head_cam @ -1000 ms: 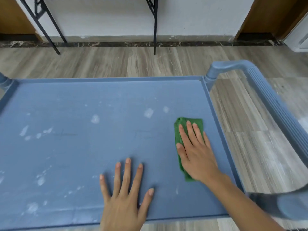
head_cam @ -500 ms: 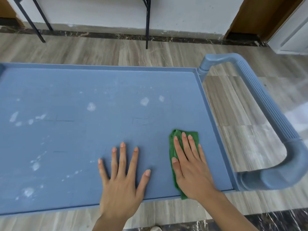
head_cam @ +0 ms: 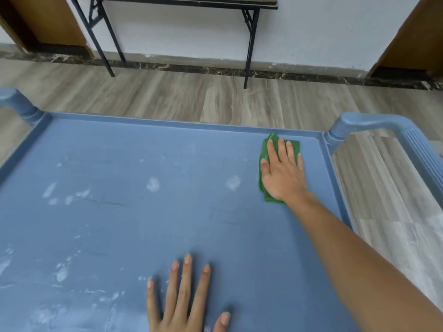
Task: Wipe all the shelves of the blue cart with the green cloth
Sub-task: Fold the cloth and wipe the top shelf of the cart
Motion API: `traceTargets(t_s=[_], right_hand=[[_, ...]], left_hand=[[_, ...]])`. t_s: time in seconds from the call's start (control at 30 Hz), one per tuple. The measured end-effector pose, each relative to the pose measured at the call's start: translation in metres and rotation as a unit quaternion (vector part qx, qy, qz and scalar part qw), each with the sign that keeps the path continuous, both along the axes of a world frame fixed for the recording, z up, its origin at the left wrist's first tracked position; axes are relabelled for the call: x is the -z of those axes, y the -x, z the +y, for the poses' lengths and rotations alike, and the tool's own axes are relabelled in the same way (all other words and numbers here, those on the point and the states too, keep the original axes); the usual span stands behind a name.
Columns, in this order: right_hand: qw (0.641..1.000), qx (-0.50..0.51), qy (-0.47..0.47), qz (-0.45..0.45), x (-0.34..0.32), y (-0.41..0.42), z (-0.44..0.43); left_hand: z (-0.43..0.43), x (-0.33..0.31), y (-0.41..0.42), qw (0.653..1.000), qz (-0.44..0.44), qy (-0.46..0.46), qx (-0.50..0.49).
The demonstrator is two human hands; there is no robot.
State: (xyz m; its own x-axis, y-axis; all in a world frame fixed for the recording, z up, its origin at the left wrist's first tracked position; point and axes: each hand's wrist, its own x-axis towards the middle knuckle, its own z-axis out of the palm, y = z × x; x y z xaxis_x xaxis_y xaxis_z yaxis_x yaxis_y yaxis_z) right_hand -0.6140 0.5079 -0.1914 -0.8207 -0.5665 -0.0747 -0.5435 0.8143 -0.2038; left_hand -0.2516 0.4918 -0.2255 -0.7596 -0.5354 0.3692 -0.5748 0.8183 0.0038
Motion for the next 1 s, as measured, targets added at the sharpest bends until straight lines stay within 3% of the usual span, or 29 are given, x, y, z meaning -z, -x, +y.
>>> traceTargets(t_s=[0.3, 0.5, 0.8, 1.0], right_hand=[[1.0, -0.001, -0.005, 0.0, 0.0, 0.005, -0.006], [0.999, -0.038, -0.004, 0.004, -0.001, -0.08, 0.042], [0.997, -0.071, -0.027, 0.03, -0.004, -0.234, 0.132], [0.997, -0.068, -0.021, 0.034, -0.002, -0.265, 0.15]], left_hand=[[0.0, 0.003, 0.004, 1.0, 0.029, -0.008, 0.001], [0.003, -0.004, -0.008, 0.995, 0.017, -0.076, 0.058], [0.007, -0.022, -0.014, 0.986, -0.048, -0.149, 0.06], [0.008, -0.02, -0.015, 0.982, -0.076, -0.158, 0.064]])
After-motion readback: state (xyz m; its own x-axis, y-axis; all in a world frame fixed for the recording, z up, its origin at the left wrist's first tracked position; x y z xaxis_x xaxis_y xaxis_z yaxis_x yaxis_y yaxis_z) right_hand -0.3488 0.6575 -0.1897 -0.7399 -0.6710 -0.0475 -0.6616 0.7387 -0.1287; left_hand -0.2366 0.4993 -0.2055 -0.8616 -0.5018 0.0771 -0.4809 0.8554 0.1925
